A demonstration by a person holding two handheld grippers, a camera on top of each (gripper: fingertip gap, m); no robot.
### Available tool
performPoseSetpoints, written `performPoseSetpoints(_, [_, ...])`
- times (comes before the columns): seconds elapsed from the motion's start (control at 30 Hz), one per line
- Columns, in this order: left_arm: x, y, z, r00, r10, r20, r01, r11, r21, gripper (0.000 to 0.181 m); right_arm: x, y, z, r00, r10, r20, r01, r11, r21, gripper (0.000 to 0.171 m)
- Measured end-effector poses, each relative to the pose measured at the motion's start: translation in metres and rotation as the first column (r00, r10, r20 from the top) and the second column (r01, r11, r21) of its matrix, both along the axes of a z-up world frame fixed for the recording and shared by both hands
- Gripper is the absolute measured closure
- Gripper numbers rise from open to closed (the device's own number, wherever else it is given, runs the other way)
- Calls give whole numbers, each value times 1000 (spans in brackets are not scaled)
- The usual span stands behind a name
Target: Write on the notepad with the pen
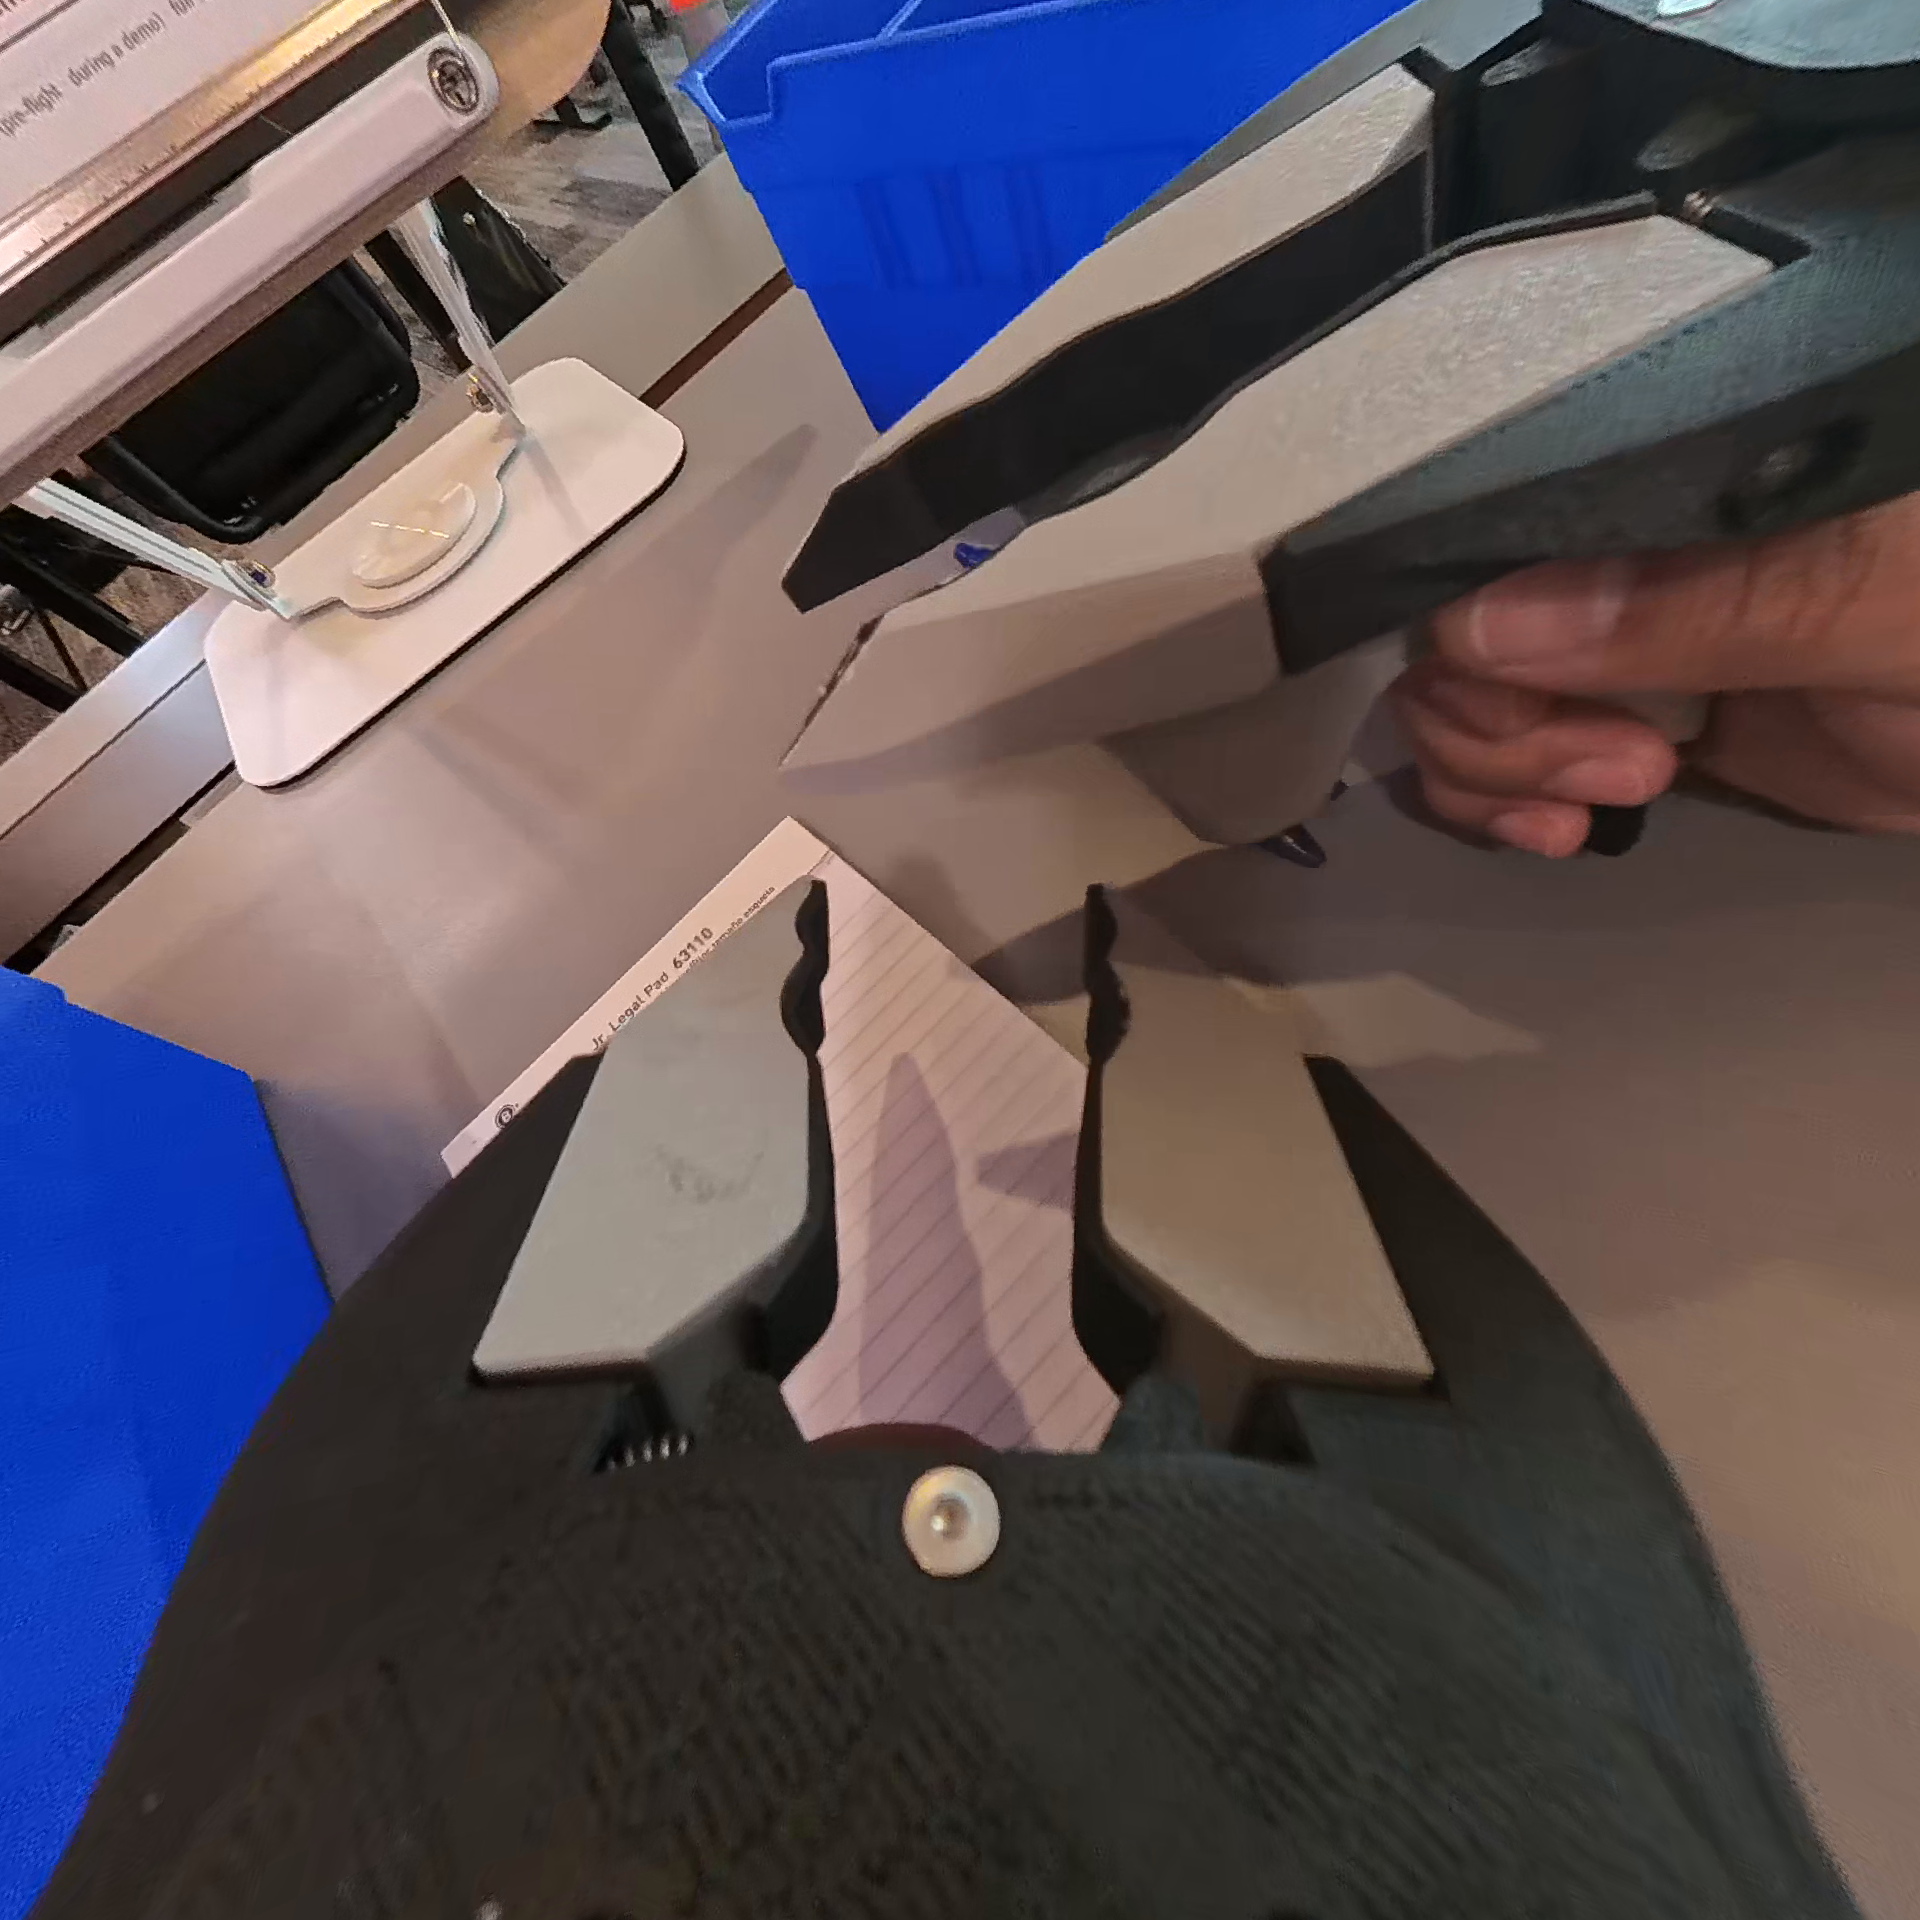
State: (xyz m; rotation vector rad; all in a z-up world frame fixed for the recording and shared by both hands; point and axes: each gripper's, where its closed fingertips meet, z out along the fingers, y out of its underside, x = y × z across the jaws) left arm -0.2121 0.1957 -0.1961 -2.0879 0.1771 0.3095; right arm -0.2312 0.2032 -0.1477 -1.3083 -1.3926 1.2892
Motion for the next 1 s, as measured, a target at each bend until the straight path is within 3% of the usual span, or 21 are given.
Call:
performPoseSetpoints(0.03, [1,0,1,1000,-1,9,1,1000,3,133,1,0,0,1000,1,-1,-1,1000,-4,134])
performPoseSetpoints(0.27, [18,-9,5,998,-56,28,56,998,17,127,6,-6,0,1000,28,3,-28,999,-46,130])
performPoseSetpoints(0.47, [50,-32,8,964,-245,105,244,970,23,123,13,-14,3,996,83,-24,-85,994,-67,123])
performPoseSetpoints(0.57, [73,-33,21,910,-351,222,325,935,145,123,17,-16,3,995,99,-23,-101,990,-97,114])
performPoseSetpoints(0.83, [75,-26,24,845,-391,365,331,919,215,129,20,-19,7,992,117,-49,-125,968,-217,104])
performPoseSetpoints(1.0, [78,-38,24,836,-387,388,329,921,211,128,17,-11,6,996,76,-39,-81,984,-161,99])
